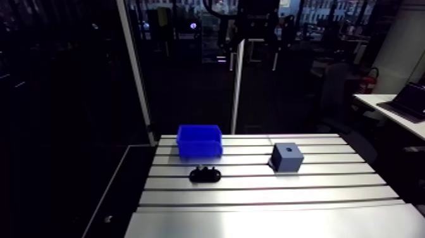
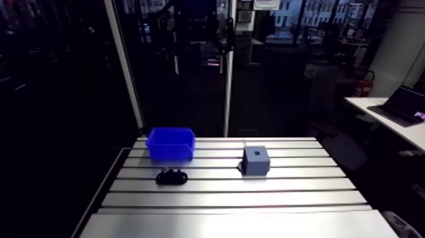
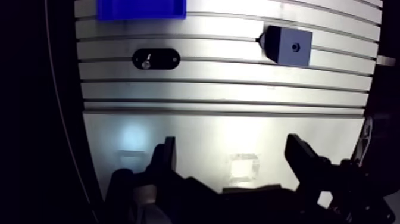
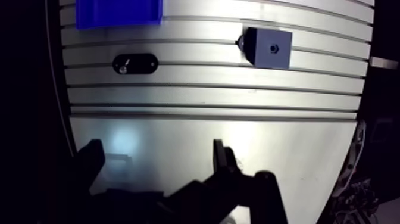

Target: Pick up the M10 bolt and insert it into the hex recess until seated.

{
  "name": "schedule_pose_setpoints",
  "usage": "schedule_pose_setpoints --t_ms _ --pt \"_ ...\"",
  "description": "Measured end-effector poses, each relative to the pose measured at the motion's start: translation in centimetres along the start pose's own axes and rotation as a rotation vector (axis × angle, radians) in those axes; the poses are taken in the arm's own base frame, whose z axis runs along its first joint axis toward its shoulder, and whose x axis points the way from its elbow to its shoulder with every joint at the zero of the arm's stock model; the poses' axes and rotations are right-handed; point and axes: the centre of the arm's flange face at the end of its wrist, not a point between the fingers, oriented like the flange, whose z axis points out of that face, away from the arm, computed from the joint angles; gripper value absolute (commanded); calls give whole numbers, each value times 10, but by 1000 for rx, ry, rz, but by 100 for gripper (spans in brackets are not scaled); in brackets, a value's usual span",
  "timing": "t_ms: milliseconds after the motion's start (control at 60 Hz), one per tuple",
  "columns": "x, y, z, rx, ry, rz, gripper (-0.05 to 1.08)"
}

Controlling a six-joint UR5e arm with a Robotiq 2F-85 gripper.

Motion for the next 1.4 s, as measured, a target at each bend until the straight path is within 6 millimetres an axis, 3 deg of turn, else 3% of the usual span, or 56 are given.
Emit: schedule_pose_setpoints --t_ms 350,617,1167,1400 --pt "6 -9 7 7 45 17 1" --pt "7 -32 29 10 103 15 1" --pt "-9 -72 116 3 149 -9 2" --pt "-10 -92 159 1 130 -27 11"
